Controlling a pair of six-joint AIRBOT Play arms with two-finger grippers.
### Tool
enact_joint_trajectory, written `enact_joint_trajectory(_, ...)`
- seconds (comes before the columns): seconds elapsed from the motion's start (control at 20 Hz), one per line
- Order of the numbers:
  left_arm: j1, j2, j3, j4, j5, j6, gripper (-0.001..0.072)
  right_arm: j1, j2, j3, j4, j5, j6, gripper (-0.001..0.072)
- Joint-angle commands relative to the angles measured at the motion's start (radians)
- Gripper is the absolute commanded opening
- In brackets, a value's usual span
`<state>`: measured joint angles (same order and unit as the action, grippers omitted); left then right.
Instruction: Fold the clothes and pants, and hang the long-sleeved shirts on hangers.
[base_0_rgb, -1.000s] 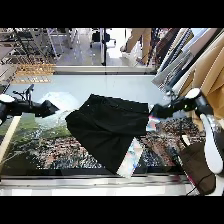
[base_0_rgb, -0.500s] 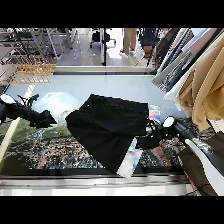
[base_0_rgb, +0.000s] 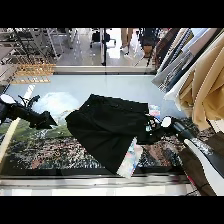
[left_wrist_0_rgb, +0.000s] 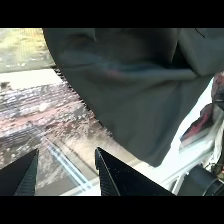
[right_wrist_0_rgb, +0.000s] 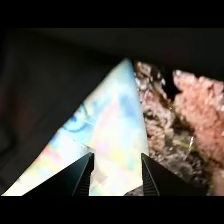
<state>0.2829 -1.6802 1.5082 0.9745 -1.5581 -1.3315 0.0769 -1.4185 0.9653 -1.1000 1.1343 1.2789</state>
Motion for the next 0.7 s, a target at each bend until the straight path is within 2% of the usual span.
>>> enact_joint_trajectory(0.0, -0.008, 0.0, 0.0, -0.011, -0.002, 0.005, 0.0366, 0.001, -0.009, 0.026, -0.053, 0.01, -0.035, 0.0351)
enact_joint_trajectory(0.15, -0.023, 0.0, -0.001, -0.026, -0.002, 0.011, 0.0365, 0.014, -0.053, 0.025, -0.053, 0.075, -0.061, 0.035)
enact_joint_trajectory(0.3, -0.037, 0.0, -0.001, -0.027, -0.002, 0.011, 0.0365, 0.052, -0.096, 0.025, -0.055, 0.063, -0.07, 0.0342)
enact_joint_trajectory(0.35, -0.039, 0.0, -0.001, -0.026, -0.002, 0.011, 0.0366, 0.064, -0.099, 0.025, -0.07, 0.039, -0.07, 0.0208)
enact_joint_trajectory(0.4, -0.04, 0.0, -0.001, -0.026, -0.002, 0.011, 0.0365, 0.069, -0.097, 0.029, -0.099, 0.007, -0.068, 0.0021)
enact_joint_trajectory(0.5, -0.04, 0.0, -0.001, -0.026, -0.003, 0.011, 0.0365, 0.057, -0.091, 0.078, -0.221, -0.058, 0.003, 0.0014)
enact_joint_trajectory(0.65, -0.044, 0.0, -0.001, -0.031, -0.003, 0.011, 0.0366, -0.015, -0.089, 0.212, -0.475, -0.238, 0.22, 0.0012)
